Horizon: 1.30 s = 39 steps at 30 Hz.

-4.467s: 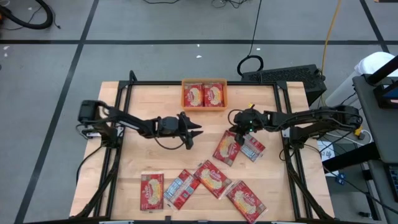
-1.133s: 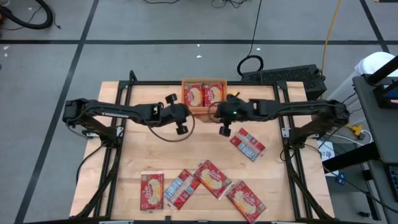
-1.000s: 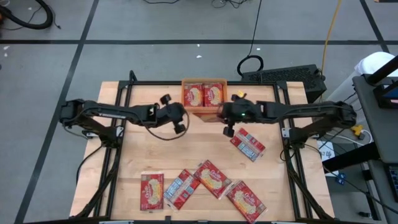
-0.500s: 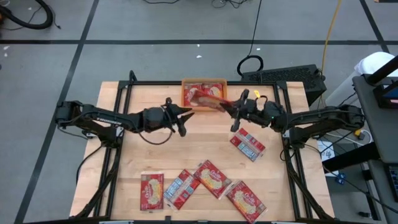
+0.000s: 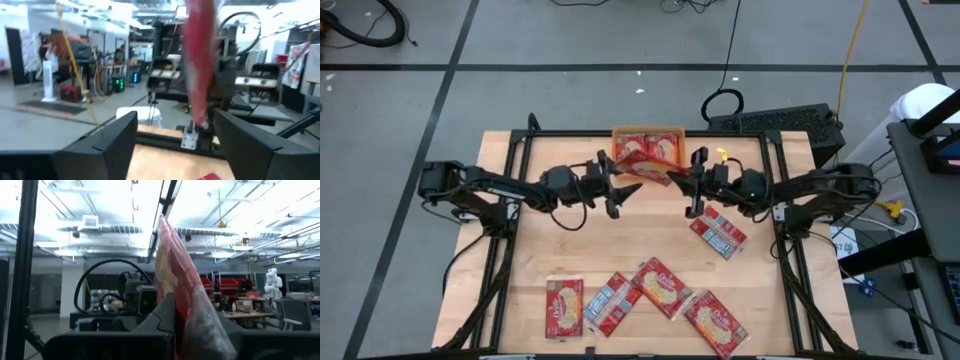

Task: Sort popcorn bags into baskets
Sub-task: Put the popcorn pack into the orange bin

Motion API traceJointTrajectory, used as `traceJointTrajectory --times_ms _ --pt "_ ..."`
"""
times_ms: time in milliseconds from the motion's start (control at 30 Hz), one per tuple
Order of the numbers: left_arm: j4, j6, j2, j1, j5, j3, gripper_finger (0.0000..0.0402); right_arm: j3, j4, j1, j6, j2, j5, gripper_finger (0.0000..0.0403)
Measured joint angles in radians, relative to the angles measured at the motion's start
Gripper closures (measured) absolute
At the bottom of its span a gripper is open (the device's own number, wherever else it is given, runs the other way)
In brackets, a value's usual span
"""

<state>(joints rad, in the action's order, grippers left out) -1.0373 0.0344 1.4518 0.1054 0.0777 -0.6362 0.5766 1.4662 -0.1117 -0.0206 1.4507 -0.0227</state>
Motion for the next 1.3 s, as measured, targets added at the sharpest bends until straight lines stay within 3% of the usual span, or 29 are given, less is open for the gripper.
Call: traceJointTrajectory --times_ms 133,233,500,600,700,867,1000,1167,1300 --pt "-0.125 -0.031 0.041 -0.018 -0.044 0.000 0.0131 0.008 0.103 0.003 -0.031 0.085 0.000 0.0394" --pt "-0.195 -0.040 0.053 -0.023 -0.092 -0.001 0.0169 0.032 0.091 0.002 -0.046 0.118 0.000 0.0394" --pt "-0.181 -0.029 0.048 0.022 -0.145 -0.001 0.0377 0.065 0.054 0.000 -0.055 0.119 0.019 0.0376" --pt "-0.112 0.009 0.014 0.062 -0.196 -0.001 0.0378 0.065 -0.057 -0.001 -0.092 0.083 -0.022 0.0356" --pt "0.070 0.020 -0.062 0.105 -0.228 -0.001 0.0370 0.065 -0.262 -0.001 -0.129 0.025 -0.058 0.0328" --pt "0.513 -0.026 -0.227 0.154 -0.231 -0.001 0.0385 0.093 -0.806 0.002 -0.227 -0.114 -0.166 0.0269" --pt "0.743 -0.020 -0.333 0.179 -0.230 -0.001 0.0386 0.178 -1.136 -0.020 -0.245 -0.176 -0.184 0.0226" --pt "0.887 0.001 -0.373 0.182 -0.230 -0.001 0.0366 0.307 -1.230 -0.033 -0.138 -0.163 -0.109 0.0197" --pt "0.923 0.018 -0.366 0.180 -0.239 -0.001 0.0374 0.387 -1.241 -0.039 -0.051 -0.100 0.010 0.0194"
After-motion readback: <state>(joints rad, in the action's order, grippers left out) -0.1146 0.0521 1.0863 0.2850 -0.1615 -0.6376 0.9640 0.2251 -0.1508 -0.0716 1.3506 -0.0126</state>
